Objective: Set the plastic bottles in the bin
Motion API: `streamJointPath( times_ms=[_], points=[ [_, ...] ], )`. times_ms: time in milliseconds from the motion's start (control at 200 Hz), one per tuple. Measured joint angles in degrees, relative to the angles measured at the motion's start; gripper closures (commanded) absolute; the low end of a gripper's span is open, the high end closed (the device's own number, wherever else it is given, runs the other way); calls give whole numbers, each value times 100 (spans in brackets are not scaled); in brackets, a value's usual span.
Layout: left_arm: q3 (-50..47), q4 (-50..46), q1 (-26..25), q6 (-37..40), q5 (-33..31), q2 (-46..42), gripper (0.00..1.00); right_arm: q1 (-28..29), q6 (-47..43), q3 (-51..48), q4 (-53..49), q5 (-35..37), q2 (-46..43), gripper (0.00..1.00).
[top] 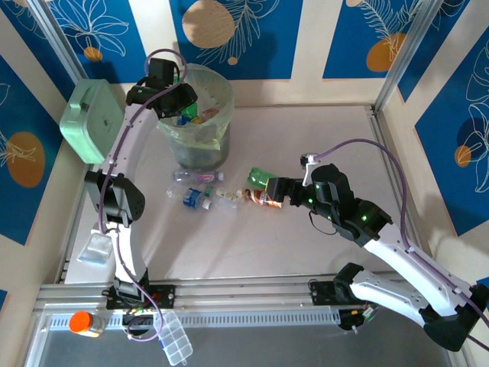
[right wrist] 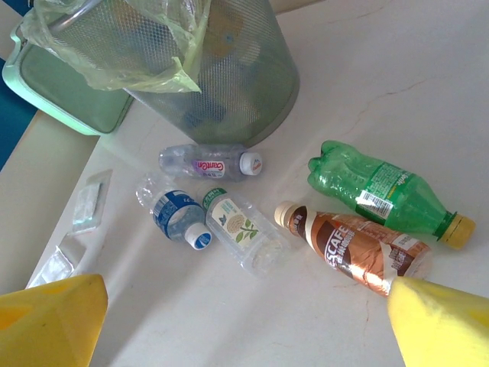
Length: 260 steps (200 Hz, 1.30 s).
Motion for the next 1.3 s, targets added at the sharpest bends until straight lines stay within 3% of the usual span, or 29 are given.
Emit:
streamJointPath(
  times_ms=[175, 550, 930, 1100, 1300],
  points=[
    [0, -44, 0, 114, -9, 52, 28, 0, -2, 0, -2, 2, -9, 5],
    [0, -122, 7, 317, -238, 17, 20, 0, -66, 0, -70, 48, -151, 5],
    [2, -232, 85, 710, -610, -142, 33, 0, -68, 0, -74, 70, -151, 5],
    [24, -293, 92, 986, -817, -175, 47, 0, -90, 0, -79, 101, -151, 5],
    [59, -354, 79, 1327, -1029, -188, 46, 0, -90, 0, -92, 109, -151, 5]
  ],
)
